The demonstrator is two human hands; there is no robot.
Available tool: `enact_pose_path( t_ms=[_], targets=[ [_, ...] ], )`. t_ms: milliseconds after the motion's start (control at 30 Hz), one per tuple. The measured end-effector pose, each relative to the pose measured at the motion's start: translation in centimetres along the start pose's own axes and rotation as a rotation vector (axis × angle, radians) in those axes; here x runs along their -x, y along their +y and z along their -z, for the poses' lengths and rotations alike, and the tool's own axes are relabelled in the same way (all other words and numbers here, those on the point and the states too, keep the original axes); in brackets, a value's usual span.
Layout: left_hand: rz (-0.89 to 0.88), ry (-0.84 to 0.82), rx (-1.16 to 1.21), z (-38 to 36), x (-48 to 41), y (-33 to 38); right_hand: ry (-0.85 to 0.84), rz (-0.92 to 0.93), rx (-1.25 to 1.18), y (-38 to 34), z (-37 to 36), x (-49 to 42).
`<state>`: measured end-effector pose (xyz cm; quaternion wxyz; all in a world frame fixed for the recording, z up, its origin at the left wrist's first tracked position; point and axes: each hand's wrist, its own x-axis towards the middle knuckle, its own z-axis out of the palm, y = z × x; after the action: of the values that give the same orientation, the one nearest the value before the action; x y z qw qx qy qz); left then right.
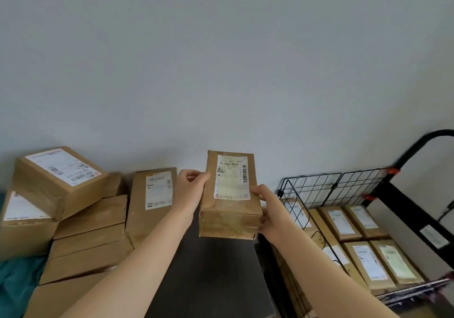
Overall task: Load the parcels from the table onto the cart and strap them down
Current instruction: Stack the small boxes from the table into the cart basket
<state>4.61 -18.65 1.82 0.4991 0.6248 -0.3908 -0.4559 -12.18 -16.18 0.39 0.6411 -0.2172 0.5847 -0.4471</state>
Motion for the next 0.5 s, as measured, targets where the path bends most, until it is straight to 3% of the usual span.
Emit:
enact_pose_path(
  t_ms=[500],
  targets=[
    [-0.007, -0.246, -0.109, -27.8, 13.4, -1.3, 0.178, 0.045, -0.069, -4.7, 30.2, 3.9]
  ],
)
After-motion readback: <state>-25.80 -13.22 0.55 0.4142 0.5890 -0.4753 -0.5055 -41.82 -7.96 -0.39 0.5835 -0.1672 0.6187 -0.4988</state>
